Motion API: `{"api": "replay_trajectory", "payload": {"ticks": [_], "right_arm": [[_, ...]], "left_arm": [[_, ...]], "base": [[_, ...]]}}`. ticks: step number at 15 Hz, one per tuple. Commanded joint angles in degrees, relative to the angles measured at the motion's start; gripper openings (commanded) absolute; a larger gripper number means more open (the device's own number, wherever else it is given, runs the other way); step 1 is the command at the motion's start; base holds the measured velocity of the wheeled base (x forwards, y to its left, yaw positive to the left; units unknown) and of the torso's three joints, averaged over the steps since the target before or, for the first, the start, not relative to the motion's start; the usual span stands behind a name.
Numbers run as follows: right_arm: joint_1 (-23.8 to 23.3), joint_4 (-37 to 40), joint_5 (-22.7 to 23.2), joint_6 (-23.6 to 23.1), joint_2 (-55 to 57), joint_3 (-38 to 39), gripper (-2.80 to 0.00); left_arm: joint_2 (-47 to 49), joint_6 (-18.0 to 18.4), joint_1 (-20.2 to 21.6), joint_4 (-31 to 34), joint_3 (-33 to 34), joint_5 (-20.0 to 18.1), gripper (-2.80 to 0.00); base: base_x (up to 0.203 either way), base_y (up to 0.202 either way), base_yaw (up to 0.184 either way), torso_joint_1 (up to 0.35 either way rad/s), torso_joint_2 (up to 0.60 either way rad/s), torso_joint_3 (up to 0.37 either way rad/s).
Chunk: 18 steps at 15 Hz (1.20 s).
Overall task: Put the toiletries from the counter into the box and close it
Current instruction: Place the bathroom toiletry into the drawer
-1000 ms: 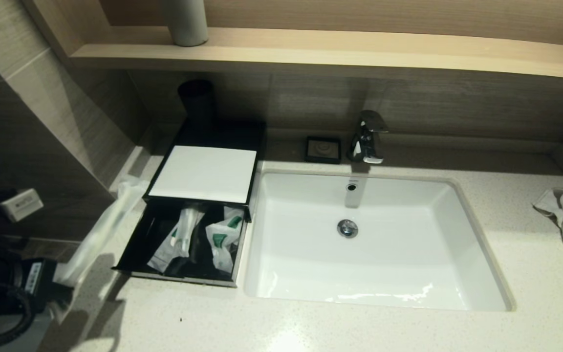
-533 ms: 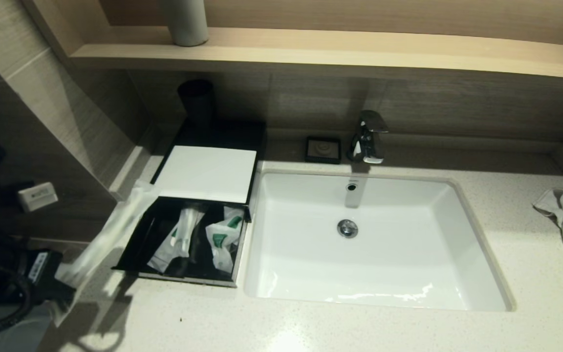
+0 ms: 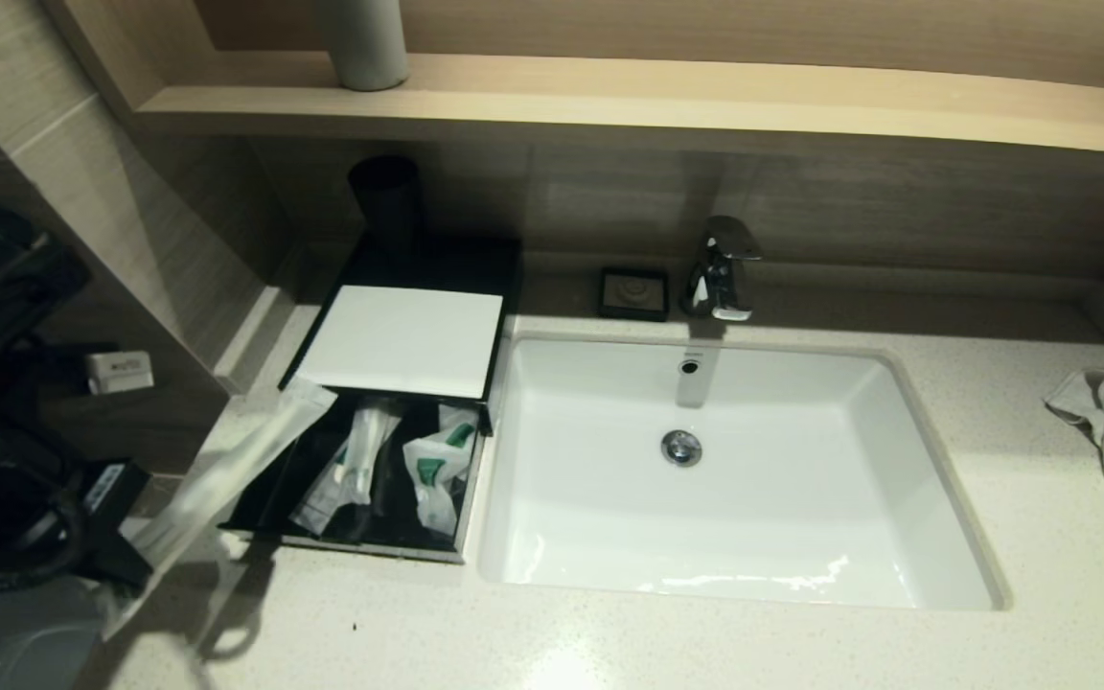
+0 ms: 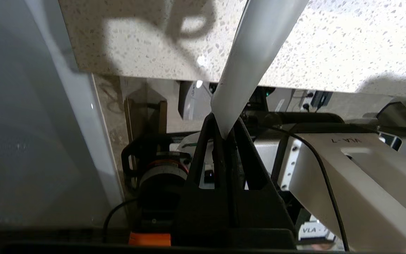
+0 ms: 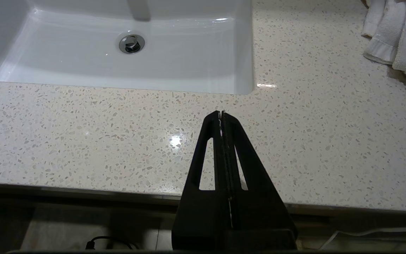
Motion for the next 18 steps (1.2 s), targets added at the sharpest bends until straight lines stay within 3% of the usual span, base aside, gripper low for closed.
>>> {"api": "replay_trajectory", "payload": {"ticks": [1, 6, 12, 18], "right_arm": [[0.0, 0.0, 0.0, 0.0, 0.0, 0.0, -2.80], [0.0, 0.1, 0.0, 0.0, 0.0, 0.0, -2.80], [0.0, 0.0, 0.0, 0.0, 0.0, 0.0, -2.80], [0.0, 0.0, 0.0, 0.0, 0.0, 0.0, -2.80]], "left_arm": [[4.5, -0.2, 0.0, 3.7, -3.5, -0.1, -2.80], [8.3, -1.0, -0.6, 4.3, -4.4, -0.1, -2.80], [13.1, -6.7, -1.7, 4.4, -9.0, -0.1, -2.80], [15.9, -10.1, -3.0, 3.6, -10.6, -0.1, -2.80]], "base": [[0.000, 0.000, 0.000, 0.000, 0.00, 0.000], [0.000, 0.000, 0.000, 0.000, 0.00, 0.000], [0.000, 0.000, 0.000, 0.000, 0.00, 0.000], [0.000, 0.000, 0.000, 0.000, 0.00, 0.000]]}}
